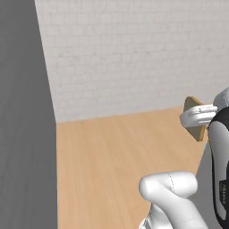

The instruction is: Start the toaster. Once the lever pops up, take the bread to the plate on the dining counter.

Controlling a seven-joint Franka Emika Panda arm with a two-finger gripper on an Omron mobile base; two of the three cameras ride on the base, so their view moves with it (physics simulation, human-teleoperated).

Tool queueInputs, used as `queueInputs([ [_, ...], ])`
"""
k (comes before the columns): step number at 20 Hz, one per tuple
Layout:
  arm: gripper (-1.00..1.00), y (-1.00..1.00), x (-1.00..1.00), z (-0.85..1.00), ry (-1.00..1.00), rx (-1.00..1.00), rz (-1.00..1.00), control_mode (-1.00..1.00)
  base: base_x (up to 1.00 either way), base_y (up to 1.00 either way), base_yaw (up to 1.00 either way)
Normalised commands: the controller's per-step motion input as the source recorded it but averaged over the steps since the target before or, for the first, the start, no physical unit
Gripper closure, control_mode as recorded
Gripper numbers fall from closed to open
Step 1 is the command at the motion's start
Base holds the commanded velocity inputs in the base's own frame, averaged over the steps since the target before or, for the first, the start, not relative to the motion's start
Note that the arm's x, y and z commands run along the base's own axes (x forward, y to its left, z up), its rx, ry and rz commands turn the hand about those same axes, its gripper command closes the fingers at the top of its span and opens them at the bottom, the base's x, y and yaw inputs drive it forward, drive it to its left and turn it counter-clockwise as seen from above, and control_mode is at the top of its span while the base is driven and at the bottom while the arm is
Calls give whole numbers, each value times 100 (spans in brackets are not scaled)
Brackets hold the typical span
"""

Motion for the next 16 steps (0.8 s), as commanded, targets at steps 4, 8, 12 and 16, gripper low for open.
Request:
queueInputs([
  [4, 100, 0, 0, 0, 0, 0, 0, 100, 100, 0, 2],
  [8, 100, 0, 0, 0, 0, 0, 0, 100, 100, 0, 1],
  [12, 100, 0, 0, 0, 0, 0, 0, 100, 100, 0, 0],
  [16, 100, 0, 0, 0, 0, 0, 0, 100, 100, 0, 0],
])
